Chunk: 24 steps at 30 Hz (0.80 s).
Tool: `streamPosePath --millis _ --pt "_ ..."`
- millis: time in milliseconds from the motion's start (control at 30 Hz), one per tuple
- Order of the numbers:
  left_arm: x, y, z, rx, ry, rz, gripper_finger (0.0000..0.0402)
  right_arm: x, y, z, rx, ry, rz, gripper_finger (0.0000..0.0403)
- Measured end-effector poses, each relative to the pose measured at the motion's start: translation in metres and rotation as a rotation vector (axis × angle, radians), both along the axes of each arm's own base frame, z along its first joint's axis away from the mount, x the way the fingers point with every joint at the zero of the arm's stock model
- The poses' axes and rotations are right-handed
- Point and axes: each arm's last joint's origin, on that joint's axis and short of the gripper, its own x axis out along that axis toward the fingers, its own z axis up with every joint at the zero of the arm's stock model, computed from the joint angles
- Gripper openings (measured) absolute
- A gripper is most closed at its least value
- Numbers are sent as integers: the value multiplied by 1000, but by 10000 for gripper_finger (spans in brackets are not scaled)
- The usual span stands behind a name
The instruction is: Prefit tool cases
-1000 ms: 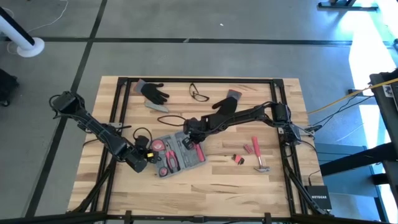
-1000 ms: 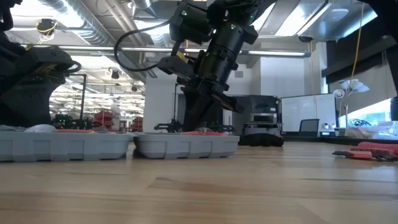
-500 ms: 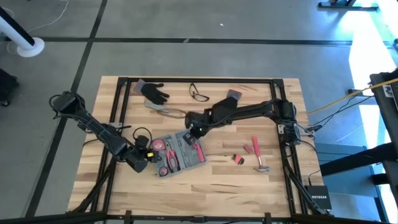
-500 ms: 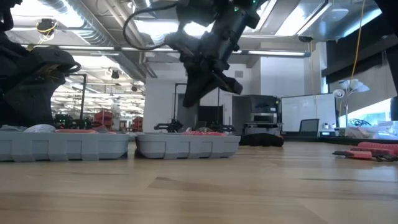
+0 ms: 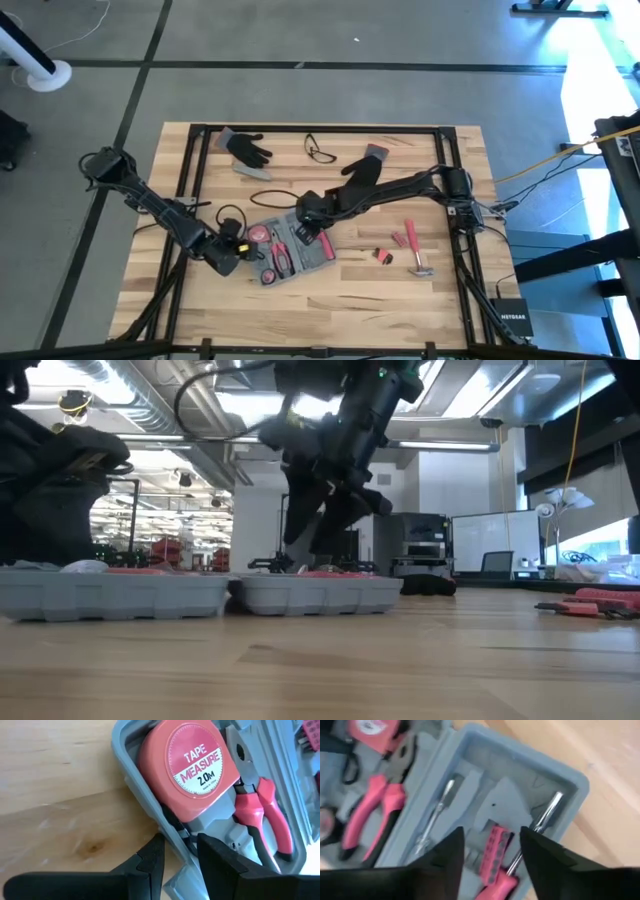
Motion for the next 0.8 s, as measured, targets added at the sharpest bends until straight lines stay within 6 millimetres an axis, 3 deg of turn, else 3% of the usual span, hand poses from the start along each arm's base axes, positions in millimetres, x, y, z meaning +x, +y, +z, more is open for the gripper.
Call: streamPosePath --millis 167,433,800 --pt "6 5 -1 -21 5 14 106 -4 -1 -9 -27 73 7 224" --pt "22 10 -8 -68 -11 44 106 -15 -2 -14 -68 207 18 204" --pt "37 13 -14 -112 -53 39 106 -23 23 -15 -76 263 77 202"
